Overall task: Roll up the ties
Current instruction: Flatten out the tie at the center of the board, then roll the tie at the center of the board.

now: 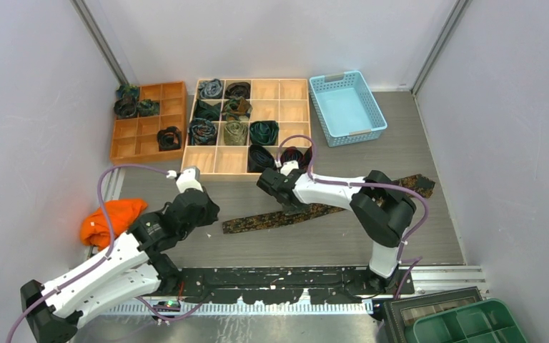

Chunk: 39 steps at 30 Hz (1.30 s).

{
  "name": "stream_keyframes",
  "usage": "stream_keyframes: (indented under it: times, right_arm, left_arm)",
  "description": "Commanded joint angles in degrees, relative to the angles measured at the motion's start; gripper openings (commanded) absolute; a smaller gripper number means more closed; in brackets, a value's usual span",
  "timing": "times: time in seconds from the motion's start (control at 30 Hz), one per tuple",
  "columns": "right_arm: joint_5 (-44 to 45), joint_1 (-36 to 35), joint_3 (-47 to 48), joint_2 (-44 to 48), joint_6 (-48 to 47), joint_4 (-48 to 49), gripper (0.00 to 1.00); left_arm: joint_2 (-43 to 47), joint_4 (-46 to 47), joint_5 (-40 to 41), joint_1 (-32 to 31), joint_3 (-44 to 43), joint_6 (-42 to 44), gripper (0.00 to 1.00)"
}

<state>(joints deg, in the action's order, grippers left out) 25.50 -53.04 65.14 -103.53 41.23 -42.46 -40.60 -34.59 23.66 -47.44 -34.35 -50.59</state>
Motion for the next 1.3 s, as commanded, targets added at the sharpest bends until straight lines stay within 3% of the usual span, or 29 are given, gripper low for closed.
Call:
stream_keyframes:
  times: [0.0,0.07,0.2,0.27,0.43,0.47,0.67,0.73,0.8,0.87,1.0,1.27]
  right_arm:
    - [2.36,-0.99,0.89,0.79,1.08,-0.97,0.03]
    - [6.08,-2.12,3.33,1.94,0.76,-2.87,0.08]
    - [10.67,-7.06,8.29,4.50,0.56,-6.23,0.36]
    - [9.66,-9.16,10.28,4.12,0.52,-6.76,0.45]
    - [5.47,-13.76,15.45,-0.93,-0.71,-5.19,0.98]
    - [3.41,-14.09,16.29,-2.06,-1.02,-4.17,1.00]
    - [-9.40,-17.12,26.14,-10.67,-3.29,1.41,0.96]
    - [-6.90,-19.29,33.30,-14.83,-4.45,-2.50,0.88]
    - [-4.60,-20.47,40.89,-19.52,-4.86,-7.90,0.71]
    - [-4.06,-20.82,46.59,-23.54,-4.89,-11.64,0.60]
    - [-3.93,-20.88,50.55,-27.32,-3.41,-14.05,0.58]
    - [-4.53,-20.94,49.06,-28.56,-0.99,-14.76,0.51]
  left_arm:
    - [1.75,-3.82,5.32,0.24,-3.07,-0.45,0.00]
    - [3.31,-9.45,9.72,0.24,-6.09,-2.30,0.00]
    - [8.39,-24.50,22.98,0.24,-13.75,-8.09,0.00]
    - [11.88,-29.57,28.60,0.24,-17.28,-9.15,0.00]
    - [17.21,-35.19,34.82,0.24,-24.72,-7.62,0.00]
    - [17.29,-36.51,34.82,0.24,-26.33,-7.52,0.00]
    - [18.88,-38.29,32.52,0.24,-30.77,-4.13,0.00]
    - [20.18,-37.21,31.81,0.24,-30.44,-2.61,0.00]
    - [21.24,-36.64,31.62,0.24,-30.00,-1.71,0.00]
    - [21.99,-36.67,31.51,0.24,-29.69,-1.06,0.00]
    - [23.29,-36.97,31.43,0.24,-29.55,-0.10,0.00]
    - [26.22,-37.08,31.51,0.24,-28.57,0.23,0.00]
